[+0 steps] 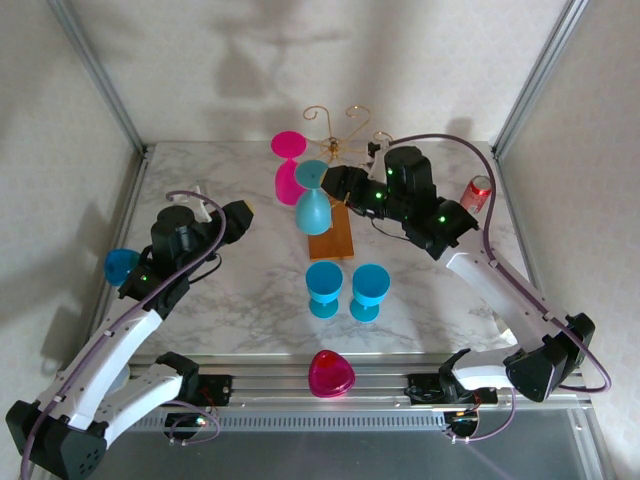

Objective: Take the wine glass off the wine glass rack

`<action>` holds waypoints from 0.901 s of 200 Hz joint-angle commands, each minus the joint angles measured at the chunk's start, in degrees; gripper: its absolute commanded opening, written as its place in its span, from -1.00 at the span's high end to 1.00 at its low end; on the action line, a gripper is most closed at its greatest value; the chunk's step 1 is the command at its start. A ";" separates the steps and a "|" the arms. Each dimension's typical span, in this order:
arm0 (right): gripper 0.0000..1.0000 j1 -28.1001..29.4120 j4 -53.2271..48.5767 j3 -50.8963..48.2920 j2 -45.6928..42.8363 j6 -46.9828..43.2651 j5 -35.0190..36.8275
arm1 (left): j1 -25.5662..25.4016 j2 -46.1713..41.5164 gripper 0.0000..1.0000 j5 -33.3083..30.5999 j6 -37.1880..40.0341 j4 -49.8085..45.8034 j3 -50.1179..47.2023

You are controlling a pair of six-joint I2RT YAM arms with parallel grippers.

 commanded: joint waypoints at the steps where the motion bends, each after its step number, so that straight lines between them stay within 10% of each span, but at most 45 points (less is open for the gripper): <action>1: -0.01 0.32 4.05 0.62 0.57 1.26 1.83 | 0.74 -1.11 0.07 0.61 0.90 0.68 -0.39; 180: 0.51 0.35 6.48 -0.31 2.81 4.22 1.71 | 1.89 -1.54 0.08 1.04 1.52 -0.38 -0.57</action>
